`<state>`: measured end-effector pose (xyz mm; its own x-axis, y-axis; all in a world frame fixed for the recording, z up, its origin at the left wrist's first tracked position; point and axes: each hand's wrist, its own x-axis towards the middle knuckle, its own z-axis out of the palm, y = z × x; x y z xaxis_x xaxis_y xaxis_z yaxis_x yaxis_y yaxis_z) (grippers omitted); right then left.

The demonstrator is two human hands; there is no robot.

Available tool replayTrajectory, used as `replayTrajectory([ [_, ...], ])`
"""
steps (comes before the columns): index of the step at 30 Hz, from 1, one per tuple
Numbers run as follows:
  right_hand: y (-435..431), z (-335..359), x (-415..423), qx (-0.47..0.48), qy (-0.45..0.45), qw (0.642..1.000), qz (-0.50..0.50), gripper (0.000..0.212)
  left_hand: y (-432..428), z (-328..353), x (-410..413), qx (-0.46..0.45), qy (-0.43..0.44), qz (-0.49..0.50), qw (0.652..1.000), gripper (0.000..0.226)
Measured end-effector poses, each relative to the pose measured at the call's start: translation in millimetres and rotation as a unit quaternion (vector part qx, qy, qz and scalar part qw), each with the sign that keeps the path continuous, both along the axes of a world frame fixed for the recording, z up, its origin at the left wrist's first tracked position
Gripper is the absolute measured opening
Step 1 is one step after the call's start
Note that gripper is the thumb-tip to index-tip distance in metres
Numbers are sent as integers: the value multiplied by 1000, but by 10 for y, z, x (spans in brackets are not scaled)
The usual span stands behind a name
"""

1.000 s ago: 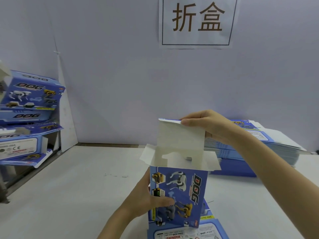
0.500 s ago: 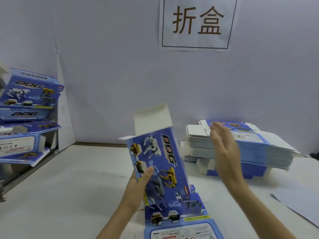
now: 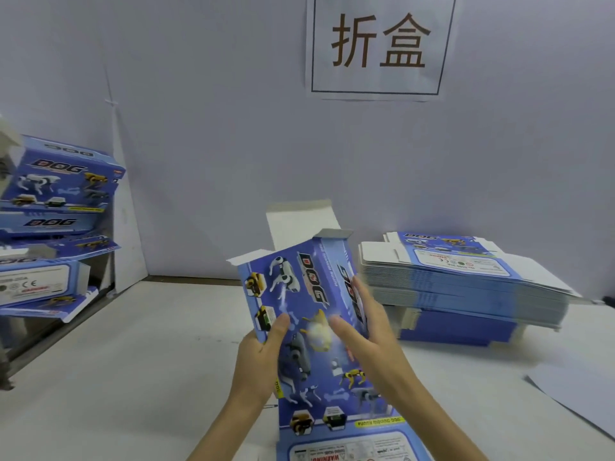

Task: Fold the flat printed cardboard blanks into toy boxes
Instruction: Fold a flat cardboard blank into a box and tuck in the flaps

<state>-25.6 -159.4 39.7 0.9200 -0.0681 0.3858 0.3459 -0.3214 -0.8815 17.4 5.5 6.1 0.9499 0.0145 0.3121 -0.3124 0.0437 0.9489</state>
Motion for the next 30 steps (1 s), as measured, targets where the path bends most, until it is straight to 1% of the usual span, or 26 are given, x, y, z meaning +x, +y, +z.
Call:
replayTrajectory([
  [2,32,16,12,-7,-2,1000,-4,79,40,24,2,-2,-7,13,1000,46],
  [6,63,10,13,-9,-6,1000,2,82,79,89,-2,-9,-14,-1,1000,40],
  [8,70,23,13,-24,10,1000,2,89,88,101,-10,-1,-17,-10,1000,41],
  [10,78,2,14,-45,26,999,-2,100,95,99,-37,18,-32,-16,999,44],
  [12,75,-38,19,-41,40,998,-3,106,105,88,-40,50,-51,0,997,38],
  [14,51,-55,21,22,41,999,14,96,122,86,-30,97,-46,-14,994,35],
  [16,9,-72,29,78,41,996,14,79,126,91,-4,108,-14,-90,990,54],
  [18,-3,-89,34,121,45,992,6,58,95,97,-1,106,5,-139,985,58],
  [19,9,-89,33,132,43,990,6,53,71,94,-11,110,7,-145,983,58],
  [21,40,-43,23,145,32,989,9,56,46,107,-37,120,15,-131,984,58],
  [22,38,-12,27,150,25,988,10,61,57,128,-42,106,23,-124,986,56],
  [24,5,44,34,150,21,988,13,63,95,178,-28,29,28,-123,992,45],
  [26,-29,81,61,165,49,985,30,54,180,262,0,-17,34,-87,995,32],
  [28,-49,88,79,155,91,983,47,50,319,363,14,-15,45,-72,996,23],
  [30,-58,105,86,134,113,983,47,57,513,547,37,-4,50,-72,996,30],
])
